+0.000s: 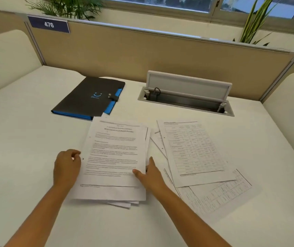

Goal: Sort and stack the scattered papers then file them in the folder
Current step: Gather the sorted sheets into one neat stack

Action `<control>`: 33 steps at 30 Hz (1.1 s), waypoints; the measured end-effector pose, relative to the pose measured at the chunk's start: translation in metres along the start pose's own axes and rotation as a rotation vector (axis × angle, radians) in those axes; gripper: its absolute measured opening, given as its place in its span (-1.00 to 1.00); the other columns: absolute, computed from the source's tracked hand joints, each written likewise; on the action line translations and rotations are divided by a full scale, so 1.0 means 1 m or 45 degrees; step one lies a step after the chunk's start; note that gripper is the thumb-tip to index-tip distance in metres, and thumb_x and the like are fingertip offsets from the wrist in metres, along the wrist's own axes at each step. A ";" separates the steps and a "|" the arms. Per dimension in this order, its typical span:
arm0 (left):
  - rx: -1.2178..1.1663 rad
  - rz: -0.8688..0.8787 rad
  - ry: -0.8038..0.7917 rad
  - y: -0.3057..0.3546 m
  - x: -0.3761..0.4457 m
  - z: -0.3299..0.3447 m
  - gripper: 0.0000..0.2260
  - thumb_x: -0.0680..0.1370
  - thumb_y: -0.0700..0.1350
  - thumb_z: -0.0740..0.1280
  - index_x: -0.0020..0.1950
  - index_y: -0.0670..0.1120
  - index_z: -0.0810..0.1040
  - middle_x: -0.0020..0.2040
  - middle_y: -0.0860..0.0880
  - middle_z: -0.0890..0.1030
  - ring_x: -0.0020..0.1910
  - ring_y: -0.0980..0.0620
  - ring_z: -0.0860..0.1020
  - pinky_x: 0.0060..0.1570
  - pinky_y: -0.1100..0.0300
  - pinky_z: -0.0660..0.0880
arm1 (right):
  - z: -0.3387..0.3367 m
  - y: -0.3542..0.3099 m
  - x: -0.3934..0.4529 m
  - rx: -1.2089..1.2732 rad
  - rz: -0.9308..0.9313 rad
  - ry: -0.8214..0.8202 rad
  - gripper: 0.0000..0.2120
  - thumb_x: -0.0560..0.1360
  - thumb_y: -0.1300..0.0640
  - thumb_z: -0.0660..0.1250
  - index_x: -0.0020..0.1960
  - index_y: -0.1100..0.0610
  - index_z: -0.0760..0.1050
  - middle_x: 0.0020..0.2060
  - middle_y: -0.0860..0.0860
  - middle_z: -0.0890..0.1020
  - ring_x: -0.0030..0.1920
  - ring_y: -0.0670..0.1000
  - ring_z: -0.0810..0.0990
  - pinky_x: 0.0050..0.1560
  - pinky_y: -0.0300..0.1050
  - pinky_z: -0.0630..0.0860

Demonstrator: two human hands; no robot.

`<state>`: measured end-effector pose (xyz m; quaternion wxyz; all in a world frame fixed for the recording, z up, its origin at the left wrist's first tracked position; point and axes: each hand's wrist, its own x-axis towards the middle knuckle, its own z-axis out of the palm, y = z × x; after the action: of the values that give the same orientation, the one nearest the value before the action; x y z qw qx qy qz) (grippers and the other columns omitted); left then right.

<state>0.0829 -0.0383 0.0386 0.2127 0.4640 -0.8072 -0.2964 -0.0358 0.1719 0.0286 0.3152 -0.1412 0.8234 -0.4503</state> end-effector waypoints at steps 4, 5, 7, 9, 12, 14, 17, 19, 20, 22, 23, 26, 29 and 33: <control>0.292 -0.129 -0.096 -0.024 0.011 -0.006 -0.69 0.54 -0.09 0.24 0.17 -0.29 0.50 0.13 -0.36 0.49 0.12 -0.35 0.44 0.08 -0.16 0.41 | 0.006 0.000 0.003 -0.191 -0.026 0.036 -0.26 0.47 -0.04 0.33 0.47 0.18 0.02 0.26 0.11 0.44 0.19 0.02 0.48 0.03 -0.24 0.38; 0.260 -0.150 -0.111 -0.025 0.012 -0.005 -0.67 0.55 -0.08 0.24 0.17 -0.29 0.50 0.12 -0.36 0.51 0.12 -0.34 0.46 0.09 -0.15 0.42 | 0.007 0.000 0.003 -0.231 -0.038 0.046 -0.32 0.47 -0.04 0.32 0.44 0.20 0.11 0.26 0.12 0.42 0.19 0.03 0.48 0.02 -0.24 0.38; 0.153 -0.196 -0.167 -0.022 0.012 -0.001 -0.65 0.56 -0.04 0.22 0.19 -0.29 0.49 0.11 -0.31 0.56 0.11 -0.31 0.50 0.10 -0.09 0.42 | 0.009 -0.001 0.003 -0.315 -0.059 0.041 -0.43 0.47 -0.04 0.31 0.34 0.22 0.23 0.23 0.13 0.40 0.17 0.06 0.48 0.05 -0.19 0.41; 0.108 -0.232 -0.257 -0.017 0.014 0.004 -0.66 0.56 -0.01 0.20 0.14 -0.25 0.52 0.07 -0.25 0.60 0.09 -0.27 0.52 0.10 -0.02 0.42 | 0.011 -0.002 0.001 -0.376 -0.077 0.030 -0.52 0.47 -0.06 0.30 0.25 0.19 0.29 0.19 0.13 0.40 0.12 0.08 0.48 0.05 -0.16 0.44; -0.057 -0.355 -0.432 -0.012 0.021 0.005 -0.74 0.55 -0.01 0.24 -0.14 -0.20 0.50 -0.12 -0.21 0.55 -0.11 -0.18 0.51 -0.07 0.04 0.39 | 0.009 -0.003 0.001 -0.440 -0.083 0.026 -0.51 0.48 -0.07 0.29 0.28 0.17 0.29 0.20 0.13 0.38 0.15 0.09 0.47 0.05 -0.18 0.40; -0.218 -0.471 -0.559 -0.009 0.023 0.000 -0.71 0.50 0.00 0.32 -0.22 -0.23 0.47 -0.19 -0.19 0.55 -0.20 -0.15 0.52 -0.18 0.08 0.45 | 0.006 -0.001 0.002 -0.457 -0.083 0.014 -0.49 0.48 -0.08 0.27 0.30 0.17 0.28 0.22 0.13 0.38 0.17 0.10 0.46 0.05 -0.18 0.39; -0.292 -0.386 -0.651 -0.007 0.018 -0.006 -0.80 0.49 -0.07 0.35 -0.22 -0.20 0.53 -0.29 -0.08 0.60 -0.36 -0.02 0.56 -0.44 0.22 0.45 | 0.003 0.000 0.003 -0.438 -0.095 0.000 -0.53 0.48 -0.08 0.28 0.28 0.13 0.31 0.20 0.12 0.40 0.14 0.08 0.47 0.02 -0.21 0.37; -0.395 -0.270 -0.615 -0.009 0.013 -0.007 -0.85 0.51 -0.08 0.32 -0.13 -0.15 0.57 -0.21 -0.08 0.64 -0.27 -0.01 0.60 -0.37 0.19 0.48 | 0.002 0.001 0.003 -0.447 -0.120 0.006 -0.56 0.47 -0.08 0.29 0.26 0.11 0.33 0.17 0.10 0.41 0.11 0.08 0.49 0.06 -0.15 0.43; -0.478 -0.237 -0.599 -0.011 0.010 -0.007 -0.86 0.52 -0.07 0.30 -0.09 -0.12 0.58 -0.15 -0.08 0.66 -0.21 -0.03 0.62 -0.31 0.18 0.49 | 0.002 0.002 0.002 -0.452 -0.137 0.012 -0.55 0.47 -0.08 0.29 0.27 0.11 0.33 0.17 0.10 0.42 0.11 0.08 0.49 0.10 -0.12 0.45; -0.694 -0.219 -0.589 -0.010 0.005 -0.009 -0.87 0.52 -0.05 0.29 -0.04 -0.05 0.59 -0.09 -0.06 0.69 -0.14 -0.04 0.66 -0.26 0.17 0.55 | -0.003 0.002 0.003 -0.365 -0.156 0.056 -0.42 0.48 -0.07 0.29 0.40 0.12 0.20 0.24 0.09 0.40 0.19 0.08 0.46 0.20 -0.05 0.45; -0.810 -0.209 -0.591 -0.008 0.002 -0.009 -0.87 0.52 -0.06 0.29 -0.01 -0.02 0.60 -0.08 -0.04 0.70 -0.12 -0.02 0.67 -0.25 0.19 0.57 | -0.007 0.000 0.004 -0.266 -0.143 0.088 -0.33 0.49 -0.05 0.28 0.47 0.12 0.06 0.29 0.09 0.39 0.25 0.08 0.44 0.24 -0.04 0.42; -1.032 -0.117 -0.581 0.004 -0.004 -0.009 -0.84 0.51 -0.06 0.27 0.02 0.03 0.60 -0.06 0.04 0.71 -0.11 0.06 0.67 -0.28 0.26 0.60 | -0.021 -0.015 0.009 0.101 -0.034 0.125 -0.33 0.56 0.02 0.18 0.50 0.10 -0.14 0.34 0.06 0.40 0.31 0.07 0.41 0.27 -0.03 0.36; -1.117 0.006 -0.483 0.022 -0.005 -0.010 -0.80 0.45 0.02 0.29 0.03 0.07 0.60 -0.05 0.09 0.70 -0.09 0.13 0.66 -0.23 0.32 0.58 | -0.029 -0.035 0.010 0.236 -0.179 0.172 -0.57 0.59 0.09 0.13 0.43 0.09 0.16 0.30 0.03 0.45 0.30 0.09 0.43 0.22 -0.05 0.40; -1.128 0.179 -0.302 0.046 0.001 -0.015 -0.72 0.45 0.06 0.27 0.13 0.06 0.55 -0.02 0.16 0.67 -0.04 0.22 0.62 -0.13 0.37 0.56 | -0.039 -0.057 0.006 0.297 -0.526 0.284 -0.80 0.58 0.11 0.16 0.19 0.09 0.35 0.09 0.00 0.54 0.08 0.00 0.55 0.06 -0.14 0.56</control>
<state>0.0630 -0.0254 0.0811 0.3162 0.2353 -0.6511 -0.6486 -0.0683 0.1626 0.0894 0.1379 -0.2187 0.7492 -0.6098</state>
